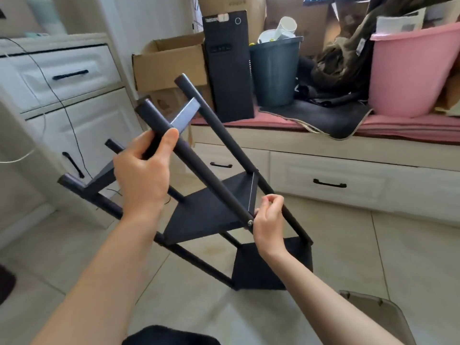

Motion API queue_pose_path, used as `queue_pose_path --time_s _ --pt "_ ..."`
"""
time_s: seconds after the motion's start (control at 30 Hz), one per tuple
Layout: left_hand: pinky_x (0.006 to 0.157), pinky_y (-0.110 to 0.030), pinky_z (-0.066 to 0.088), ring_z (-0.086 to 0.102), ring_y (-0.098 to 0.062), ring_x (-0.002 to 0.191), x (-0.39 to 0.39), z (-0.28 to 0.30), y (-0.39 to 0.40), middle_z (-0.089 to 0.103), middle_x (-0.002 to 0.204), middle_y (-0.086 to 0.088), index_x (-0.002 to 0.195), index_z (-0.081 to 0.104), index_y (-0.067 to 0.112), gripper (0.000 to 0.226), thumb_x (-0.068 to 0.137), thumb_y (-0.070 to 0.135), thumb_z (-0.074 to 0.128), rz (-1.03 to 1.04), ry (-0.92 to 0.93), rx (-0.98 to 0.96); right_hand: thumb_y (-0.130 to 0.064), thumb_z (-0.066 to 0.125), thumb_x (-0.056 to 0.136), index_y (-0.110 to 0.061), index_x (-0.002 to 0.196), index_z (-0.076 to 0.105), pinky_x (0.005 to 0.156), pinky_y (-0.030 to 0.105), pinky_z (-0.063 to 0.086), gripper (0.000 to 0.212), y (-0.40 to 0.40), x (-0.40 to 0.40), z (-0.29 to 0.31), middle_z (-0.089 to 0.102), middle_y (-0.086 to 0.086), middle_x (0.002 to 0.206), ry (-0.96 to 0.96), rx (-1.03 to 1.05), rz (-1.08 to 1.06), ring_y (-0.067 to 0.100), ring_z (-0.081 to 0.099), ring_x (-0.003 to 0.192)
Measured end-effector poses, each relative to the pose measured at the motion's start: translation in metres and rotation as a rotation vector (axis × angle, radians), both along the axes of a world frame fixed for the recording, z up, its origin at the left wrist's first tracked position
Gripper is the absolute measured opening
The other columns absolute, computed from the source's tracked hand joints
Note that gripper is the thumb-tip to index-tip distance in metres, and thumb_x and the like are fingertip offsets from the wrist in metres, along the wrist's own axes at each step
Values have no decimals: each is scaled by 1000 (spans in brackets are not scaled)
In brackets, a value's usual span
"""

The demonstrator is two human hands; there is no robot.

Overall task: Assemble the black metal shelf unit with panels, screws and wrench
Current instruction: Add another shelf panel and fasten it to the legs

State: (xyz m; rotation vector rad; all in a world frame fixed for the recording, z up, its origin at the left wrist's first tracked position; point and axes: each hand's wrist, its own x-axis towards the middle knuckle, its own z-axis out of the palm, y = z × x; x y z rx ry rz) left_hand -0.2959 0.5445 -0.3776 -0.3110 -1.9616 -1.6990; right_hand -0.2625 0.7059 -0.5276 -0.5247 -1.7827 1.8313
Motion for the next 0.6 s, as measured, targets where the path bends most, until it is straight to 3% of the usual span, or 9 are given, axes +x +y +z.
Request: queue_pose_path --time_s 0.03,0.13,0.2,0.3,0.33,0.4,0.5,0.6 --pt "67 -1 42 61 8 73 -4 -1 -12 70 73 22 70 73 54 19 88 47 71 24 -17 47 -24 32 107 -20 100 39 58 49 52 11 -7 -6 2 47 5 71 18 12 33 15 49 62" --pt "71 -3 44 63 8 77 -15 -7 -48 72 75 23 67 75 49 22 87 41 75 93 -74 199 -22 33 107 -19 103 40 46 19 46 9 -25 -25 4 50 0 67 60 89 89 1 52 51" --pt "80 -10 48 63 3 78 -22 -15 -71 71 72 23 65 76 47 21 85 41 77 155 -116 264 -23 34 106 -19 105 40 49 23 47 7 -37 -38 4 52 -1 67 62 166 122 2 54 51" --pt "84 -20 50 60 3 65 -27 -33 -102 65 61 24 65 77 42 17 81 45 80 256 -221 362 -27 36 105 -19 108 39 53 41 56 9 -50 -52 0 57 -1 68 41 296 167 10 58 54" --pt "91 -25 52 65 3 71 -27 -43 -111 69 64 24 66 77 41 15 79 48 81 289 -264 398 -29 35 105 -22 108 39 52 44 56 8 -53 -56 -3 58 0 68 34 310 185 13 59 54" --pt "101 -38 51 69 -8 93 -24 -64 -125 73 72 23 66 77 44 14 75 54 82 334 -348 447 -33 35 106 -30 104 39 50 42 55 5 -56 -61 -11 59 0 66 22 348 209 14 60 54" --pt "99 -42 52 67 -10 97 -15 -101 -137 74 76 21 65 77 42 15 77 50 83 343 -455 515 -35 34 105 -34 104 39 43 24 49 5 -52 -64 -28 59 -2 62 22 446 198 8 60 54" --pt "101 -48 52 66 -12 106 -2 -138 -137 75 102 9 85 75 31 13 82 42 82 311 -558 586 -36 34 105 -36 102 38 43 27 48 5 -40 -63 -44 58 -2 60 -10 549 200 13 59 54"
